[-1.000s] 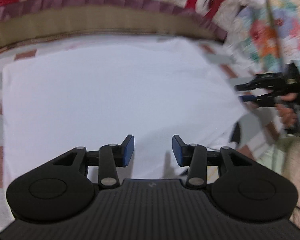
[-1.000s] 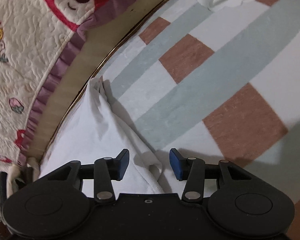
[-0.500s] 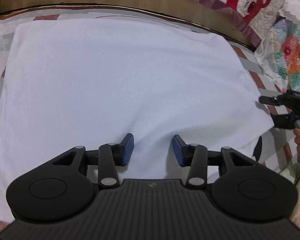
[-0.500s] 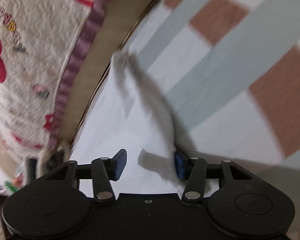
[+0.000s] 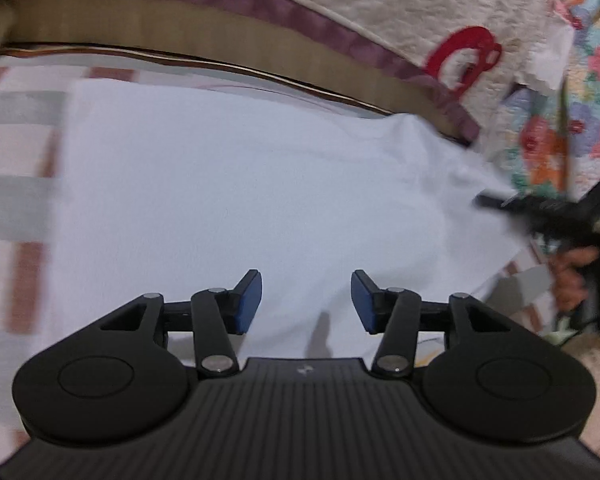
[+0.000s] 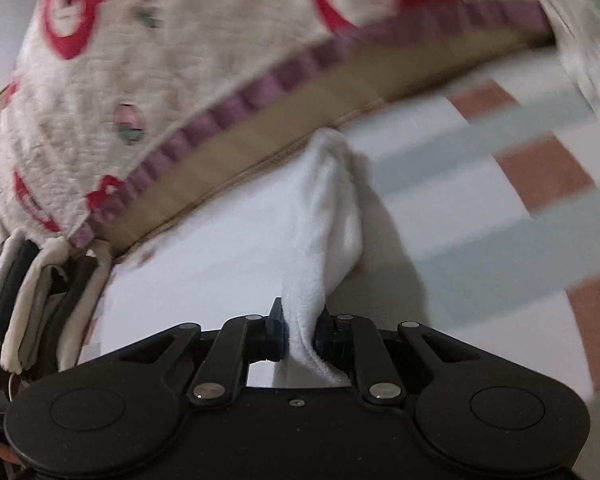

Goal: Fold clothes

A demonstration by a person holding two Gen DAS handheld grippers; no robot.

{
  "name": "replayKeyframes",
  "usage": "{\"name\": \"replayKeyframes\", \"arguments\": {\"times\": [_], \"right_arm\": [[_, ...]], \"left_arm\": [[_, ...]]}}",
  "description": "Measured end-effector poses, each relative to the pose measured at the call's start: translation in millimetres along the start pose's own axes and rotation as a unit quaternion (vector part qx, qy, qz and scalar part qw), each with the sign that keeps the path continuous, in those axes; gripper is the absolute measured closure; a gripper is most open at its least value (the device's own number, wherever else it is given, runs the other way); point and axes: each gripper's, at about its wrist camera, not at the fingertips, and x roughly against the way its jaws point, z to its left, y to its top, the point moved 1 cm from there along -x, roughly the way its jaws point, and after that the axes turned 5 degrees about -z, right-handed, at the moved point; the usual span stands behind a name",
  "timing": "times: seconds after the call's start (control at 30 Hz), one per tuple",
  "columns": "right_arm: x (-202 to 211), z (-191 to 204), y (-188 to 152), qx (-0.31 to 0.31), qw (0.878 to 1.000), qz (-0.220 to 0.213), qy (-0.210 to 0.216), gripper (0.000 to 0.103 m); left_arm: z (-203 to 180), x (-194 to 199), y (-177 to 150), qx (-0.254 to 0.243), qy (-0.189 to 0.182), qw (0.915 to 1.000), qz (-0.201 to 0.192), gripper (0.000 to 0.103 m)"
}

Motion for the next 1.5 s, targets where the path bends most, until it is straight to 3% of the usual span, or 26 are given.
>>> {"name": "replayKeyframes", "arguments": {"times": [0.17,0.27,0.3,0.37,0.43,0.53,0.63,0.7,0.8,0.93,1.07,1.13,1.2,1.27,1.4,1.5], "right_arm": [[-16,99,16,0.083,0.995,-0.012,0.056,0.087],[-29,160,20,0.131,0.987,-0.010,0.091,0.088],[-39,183,16,0.145,0.984,0.002,0.105,0.088],[-60,223,4,0.165,0.977,0.027,0.135,0.088],[-86,249,-16,0.171,0.971,0.059,0.160,0.088],[-137,276,-63,0.203,0.963,0.121,0.129,0.088],[-169,281,-102,0.235,0.954,0.162,0.088,0.088],[-176,278,-115,0.238,0.953,0.166,0.084,0.088],[-175,272,-112,0.219,0.958,0.162,0.094,0.088],[-176,273,-109,0.205,0.960,0.171,0.090,0.088],[-170,274,-109,0.210,0.960,0.160,0.095,0.087],[-166,276,-108,0.209,0.959,0.161,0.108,0.087],[-164,277,-110,0.207,0.957,0.165,0.116,0.087],[-167,278,-115,0.211,0.955,0.174,0.111,0.087],[-173,279,-125,0.219,0.953,0.183,0.103,0.087],[-171,280,-128,0.215,0.953,0.181,0.111,0.073]], "left_arm": [[35,20,-19,0.002,0.052,0.9986,0.013,0.055],[57,37,-21,0.047,0.038,0.9980,-0.016,0.055],[64,42,-21,0.063,0.031,0.9972,-0.028,0.057],[69,48,-24,0.063,0.057,0.9959,-0.030,0.058],[64,47,-27,0.028,0.086,0.9956,-0.027,0.058],[77,55,-33,0.047,0.086,0.9946,-0.034,0.056],[97,66,-38,0.101,0.059,0.9919,-0.049,0.056],[106,72,-42,0.124,0.049,0.9893,-0.059,0.055],[115,80,-48,0.147,0.043,0.9856,-0.072,0.055],[108,100,-48,0.152,0.037,0.9784,-0.135,0.055],[105,106,-41,0.153,0.024,0.9766,-0.150,0.055],[107,108,-41,0.160,0.030,0.9740,-0.158,0.055],[108,112,-44,0.179,0.070,0.9660,-0.174,0.056],[110,109,-43,0.190,0.077,0.9638,-0.170,0.056],[109,105,-45,0.195,0.070,0.9657,-0.156,0.055],[107,106,-48,0.198,0.070,0.9628,-0.170,0.056]]}}
